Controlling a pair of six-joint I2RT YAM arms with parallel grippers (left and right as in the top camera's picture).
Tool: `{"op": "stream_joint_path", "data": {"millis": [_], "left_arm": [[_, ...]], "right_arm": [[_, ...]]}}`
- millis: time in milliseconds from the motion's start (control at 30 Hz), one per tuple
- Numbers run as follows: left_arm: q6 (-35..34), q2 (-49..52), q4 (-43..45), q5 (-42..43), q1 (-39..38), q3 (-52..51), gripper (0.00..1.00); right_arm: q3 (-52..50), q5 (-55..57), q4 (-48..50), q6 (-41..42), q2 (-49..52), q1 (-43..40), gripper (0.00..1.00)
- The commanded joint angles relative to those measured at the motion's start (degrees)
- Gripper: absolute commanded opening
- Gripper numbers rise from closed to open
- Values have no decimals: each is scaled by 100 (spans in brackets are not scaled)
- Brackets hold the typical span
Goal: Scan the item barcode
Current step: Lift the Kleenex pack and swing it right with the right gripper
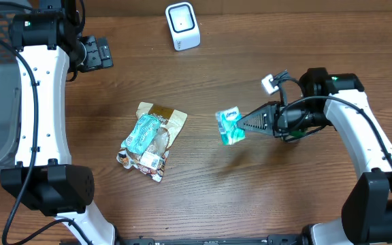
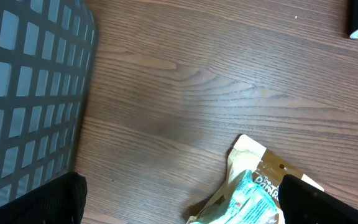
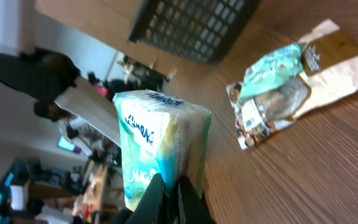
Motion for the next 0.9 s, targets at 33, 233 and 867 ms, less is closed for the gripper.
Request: {"op": "stream_joint_path", "data": {"millis": [33,233,867], "left_arm": [[-57,-87,7,-11,-11,74,100],[-57,-87,7,-11,-11,74,99],[-59,-87,7,-11,-11,74,100]], "right_arm": [[-50,490,116,-79,-186,210,4],[-52,1231,625,820,-186,348,4],[105,4448,2704,5228,-186,835,4]]}}
